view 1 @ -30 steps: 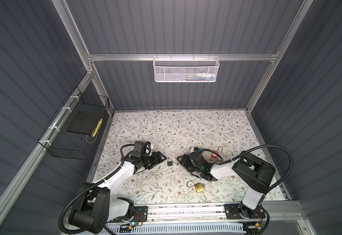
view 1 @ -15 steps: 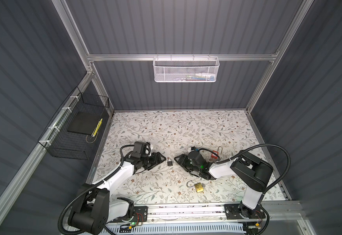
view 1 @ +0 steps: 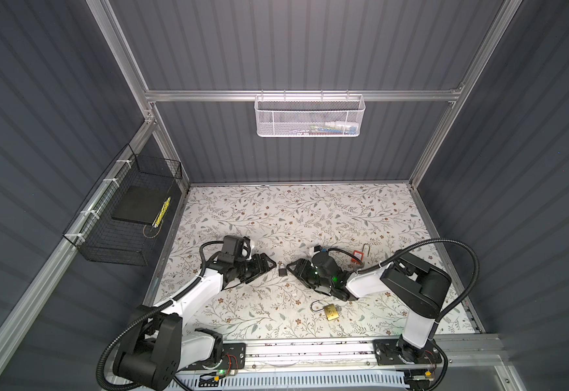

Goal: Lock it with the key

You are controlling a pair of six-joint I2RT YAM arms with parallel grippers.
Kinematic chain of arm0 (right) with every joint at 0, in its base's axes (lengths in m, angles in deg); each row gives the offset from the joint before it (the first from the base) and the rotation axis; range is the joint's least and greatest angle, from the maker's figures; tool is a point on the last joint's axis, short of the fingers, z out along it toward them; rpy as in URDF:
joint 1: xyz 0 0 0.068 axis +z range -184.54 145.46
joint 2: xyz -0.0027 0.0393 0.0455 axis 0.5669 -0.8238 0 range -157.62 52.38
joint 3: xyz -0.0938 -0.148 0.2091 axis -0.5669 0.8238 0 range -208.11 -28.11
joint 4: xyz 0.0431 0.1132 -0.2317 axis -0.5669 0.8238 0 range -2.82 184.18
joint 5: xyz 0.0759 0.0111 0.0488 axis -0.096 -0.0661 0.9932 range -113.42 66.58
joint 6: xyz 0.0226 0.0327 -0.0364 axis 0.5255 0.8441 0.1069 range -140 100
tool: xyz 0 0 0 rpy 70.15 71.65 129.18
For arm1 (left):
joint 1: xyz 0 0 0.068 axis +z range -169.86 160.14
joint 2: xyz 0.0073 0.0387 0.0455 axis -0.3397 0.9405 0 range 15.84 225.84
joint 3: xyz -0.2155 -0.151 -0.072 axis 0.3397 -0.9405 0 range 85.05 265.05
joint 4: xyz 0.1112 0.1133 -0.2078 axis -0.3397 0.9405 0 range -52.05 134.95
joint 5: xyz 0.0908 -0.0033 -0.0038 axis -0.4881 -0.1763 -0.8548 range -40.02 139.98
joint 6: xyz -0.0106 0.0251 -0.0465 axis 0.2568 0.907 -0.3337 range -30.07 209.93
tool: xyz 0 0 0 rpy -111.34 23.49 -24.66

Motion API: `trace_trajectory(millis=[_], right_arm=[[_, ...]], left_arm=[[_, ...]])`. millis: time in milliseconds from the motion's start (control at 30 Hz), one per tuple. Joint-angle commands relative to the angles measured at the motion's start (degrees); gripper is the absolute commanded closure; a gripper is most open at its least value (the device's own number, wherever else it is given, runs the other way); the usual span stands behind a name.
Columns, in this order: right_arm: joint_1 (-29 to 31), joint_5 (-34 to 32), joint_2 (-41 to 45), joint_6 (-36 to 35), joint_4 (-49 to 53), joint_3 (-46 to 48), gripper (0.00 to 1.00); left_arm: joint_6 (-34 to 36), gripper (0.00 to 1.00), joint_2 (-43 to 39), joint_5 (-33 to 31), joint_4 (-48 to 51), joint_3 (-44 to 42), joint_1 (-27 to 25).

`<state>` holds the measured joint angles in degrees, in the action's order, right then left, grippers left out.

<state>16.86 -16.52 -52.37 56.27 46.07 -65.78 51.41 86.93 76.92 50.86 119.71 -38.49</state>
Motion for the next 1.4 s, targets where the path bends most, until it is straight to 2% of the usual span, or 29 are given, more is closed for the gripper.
trace_trajectory(millis=[0, 300, 500, 567, 733, 967, 1067, 1200, 1367], right_arm=[[0.5, 0.7, -1.7, 0.2, -0.4, -0.7, 0.38], [0.5, 1.7, -2.6, 0.7, -3.0, -0.6, 0.38], [-0.2, -0.1, 5.1, -2.0, 0.1, 3.0, 0.37], [-0.5, -0.1, 10.6, -3.9, 6.2, 3.8, 0.36], [-0.3, -1.1, 24.8, -5.9, 30.1, 4.4, 0.33], [0.2, -6.7, 41.6, 0.7, 53.5, 7.4, 0.23], [0.2, -7.4, 43.9, 2.0, 59.9, 5.9, 0.19], [0.2, -5.8, 42.2, 4.7, 69.2, 2.5, 0.14], [1.6, -2.8, 39.1, 7.1, 69.6, 3.0, 0.12]], left_arm=[[1.4, 0.24, -1.4, -0.3, 1.9, 1.2, 0.4], [1.5, 0.23, -1.4, -0.4, 2.1, 1.2, 0.4], [1.5, 0.23, -2.5, -0.5, 2.8, 1.0, 0.4], [1.5, 0.23, -2.9, -0.5, 3.0, 0.9, 0.3], [0.8, 0.24, -4.3, -0.4, 2.6, -0.5, 0.4], [0.4, 0.24, -4.5, 0.0, 2.4, -0.5, 0.2], [0.3, 0.23, -4.9, -0.1, 2.7, -0.3, 0.3], [-0.1, 0.24, -5.7, -0.2, 3.0, -0.5, 0.3], [-0.5, 0.24, -6.2, -0.1, 3.1, -1.1, 0.3]])
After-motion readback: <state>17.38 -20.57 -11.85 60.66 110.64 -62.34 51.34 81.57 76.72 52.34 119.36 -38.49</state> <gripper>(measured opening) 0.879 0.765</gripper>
